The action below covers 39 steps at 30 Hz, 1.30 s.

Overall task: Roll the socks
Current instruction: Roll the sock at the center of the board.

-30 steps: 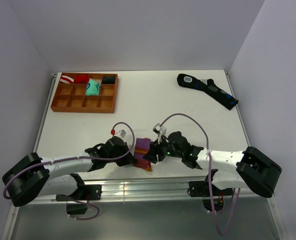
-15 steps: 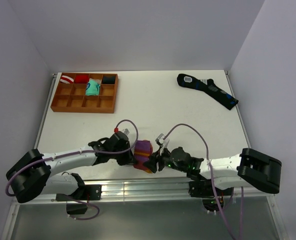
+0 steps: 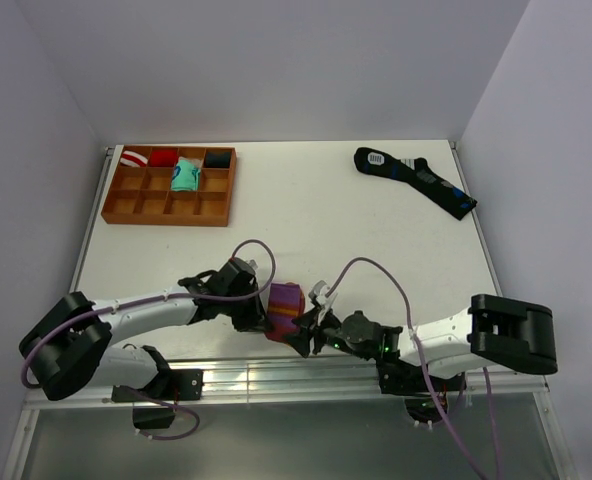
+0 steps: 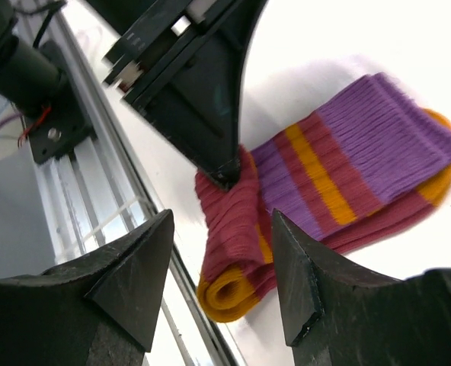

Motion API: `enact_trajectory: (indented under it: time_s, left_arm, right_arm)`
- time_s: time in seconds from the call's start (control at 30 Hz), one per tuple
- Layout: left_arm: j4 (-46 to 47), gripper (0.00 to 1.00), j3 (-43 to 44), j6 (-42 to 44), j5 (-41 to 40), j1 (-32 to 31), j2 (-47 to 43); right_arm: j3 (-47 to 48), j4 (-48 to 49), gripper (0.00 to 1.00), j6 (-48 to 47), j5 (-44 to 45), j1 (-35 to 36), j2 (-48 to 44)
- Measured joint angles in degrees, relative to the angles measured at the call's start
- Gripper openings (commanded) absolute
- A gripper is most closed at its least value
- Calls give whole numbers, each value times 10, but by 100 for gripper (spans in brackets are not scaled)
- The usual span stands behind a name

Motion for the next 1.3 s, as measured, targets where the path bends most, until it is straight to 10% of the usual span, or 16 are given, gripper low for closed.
enact_trajectory:
  time_s: [0.87, 1.3]
  left_arm:
    - [-39, 0, 36, 31, 110, 74, 51]
    - [-28, 1, 37, 27, 130, 81, 54]
  right_arm:
    - [19, 118, 60, -47, 57, 60, 182]
    - [17, 155, 17, -27, 78, 59, 216]
